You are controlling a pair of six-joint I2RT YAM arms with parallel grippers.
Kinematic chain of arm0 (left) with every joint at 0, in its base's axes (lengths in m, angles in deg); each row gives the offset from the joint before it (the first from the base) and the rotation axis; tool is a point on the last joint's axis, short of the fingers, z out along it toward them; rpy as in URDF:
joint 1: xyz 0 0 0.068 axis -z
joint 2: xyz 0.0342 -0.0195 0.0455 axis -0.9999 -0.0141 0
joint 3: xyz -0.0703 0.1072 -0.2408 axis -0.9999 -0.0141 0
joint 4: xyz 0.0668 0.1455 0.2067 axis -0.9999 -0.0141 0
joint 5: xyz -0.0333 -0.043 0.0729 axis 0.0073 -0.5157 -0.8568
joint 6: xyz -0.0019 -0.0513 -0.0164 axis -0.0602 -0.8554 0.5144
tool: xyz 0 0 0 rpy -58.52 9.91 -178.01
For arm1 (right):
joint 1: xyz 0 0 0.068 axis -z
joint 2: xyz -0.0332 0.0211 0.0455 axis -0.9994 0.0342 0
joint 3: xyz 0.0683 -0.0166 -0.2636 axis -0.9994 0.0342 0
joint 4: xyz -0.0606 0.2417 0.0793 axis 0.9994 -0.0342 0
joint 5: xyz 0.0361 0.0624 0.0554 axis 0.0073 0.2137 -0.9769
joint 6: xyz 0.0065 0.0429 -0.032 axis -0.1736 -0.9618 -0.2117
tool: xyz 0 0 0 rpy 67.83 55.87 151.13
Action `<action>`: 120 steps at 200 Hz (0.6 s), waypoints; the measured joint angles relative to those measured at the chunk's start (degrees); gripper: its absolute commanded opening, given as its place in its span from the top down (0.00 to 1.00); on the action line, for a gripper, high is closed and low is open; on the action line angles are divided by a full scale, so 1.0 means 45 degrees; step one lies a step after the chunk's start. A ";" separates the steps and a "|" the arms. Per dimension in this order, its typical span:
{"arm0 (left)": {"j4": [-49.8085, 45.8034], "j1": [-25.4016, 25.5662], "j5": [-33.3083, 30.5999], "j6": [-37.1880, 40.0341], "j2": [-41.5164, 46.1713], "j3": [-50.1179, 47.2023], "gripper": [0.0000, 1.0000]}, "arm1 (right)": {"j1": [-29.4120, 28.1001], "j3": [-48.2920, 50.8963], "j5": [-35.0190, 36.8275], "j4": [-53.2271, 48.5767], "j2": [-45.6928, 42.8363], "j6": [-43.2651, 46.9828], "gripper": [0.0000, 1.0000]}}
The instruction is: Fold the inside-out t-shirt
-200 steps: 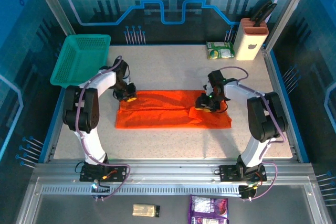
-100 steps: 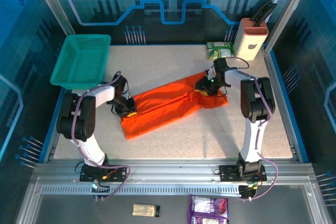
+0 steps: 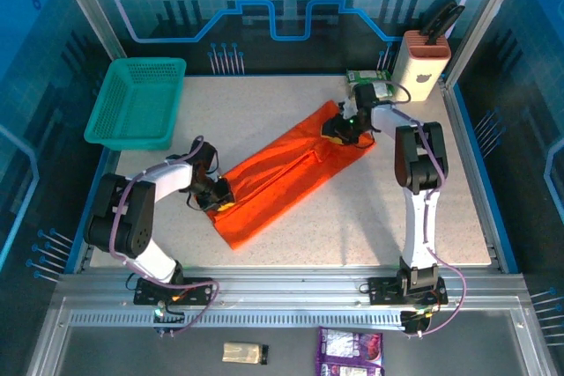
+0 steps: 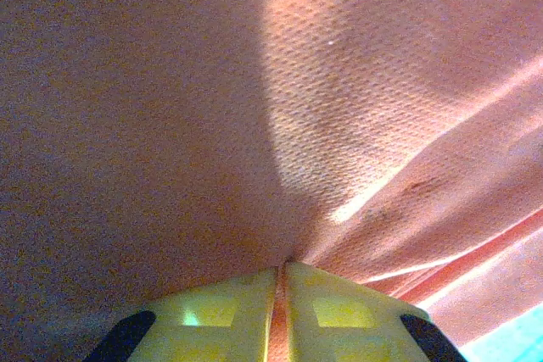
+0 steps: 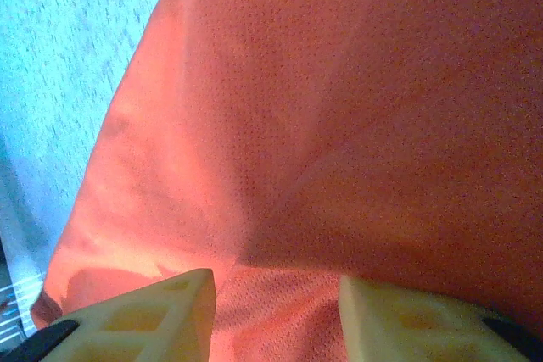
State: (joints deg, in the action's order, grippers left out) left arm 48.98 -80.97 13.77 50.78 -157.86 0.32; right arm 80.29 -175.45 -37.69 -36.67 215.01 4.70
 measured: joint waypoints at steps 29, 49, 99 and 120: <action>-0.0393 -0.0709 -0.0010 0.0058 -0.0748 0.0928 0.85 | 0.0267 0.2652 0.0092 0.0063 -0.1724 -0.0087 0.55; -0.0665 -0.1054 -0.0005 0.0170 -0.1559 0.1875 0.85 | 0.0476 0.4284 0.0102 0.0325 -0.2812 -0.0296 0.55; -0.1054 -0.1370 -0.0155 0.0748 -0.3371 0.4303 0.85 | 0.0850 0.6912 0.0879 -0.0141 -0.5265 -0.0495 0.54; -0.1234 -0.1389 -0.0442 0.0952 -0.3628 0.4809 0.85 | 0.1122 0.6970 0.0874 -0.0321 -0.5979 -0.0345 0.54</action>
State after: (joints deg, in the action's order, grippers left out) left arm 43.42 -87.22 11.78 55.06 -174.18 21.96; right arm 85.34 -144.09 -33.75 -38.11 188.10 3.15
